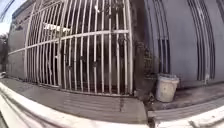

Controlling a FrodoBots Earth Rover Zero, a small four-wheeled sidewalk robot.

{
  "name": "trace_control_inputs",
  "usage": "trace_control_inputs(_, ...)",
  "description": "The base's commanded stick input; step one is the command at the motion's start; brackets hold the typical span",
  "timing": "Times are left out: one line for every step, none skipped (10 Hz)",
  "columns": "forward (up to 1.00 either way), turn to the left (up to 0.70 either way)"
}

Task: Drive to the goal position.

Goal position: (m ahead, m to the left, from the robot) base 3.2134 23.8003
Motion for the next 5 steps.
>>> trace_control_inputs(0.0,0.0)
trace_control_inputs(0.0,0.0)
trace_control_inputs(0.0,0.0)
trace_control_inputs(0.0,0.0)
trace_control_inputs(0.0,0.65)
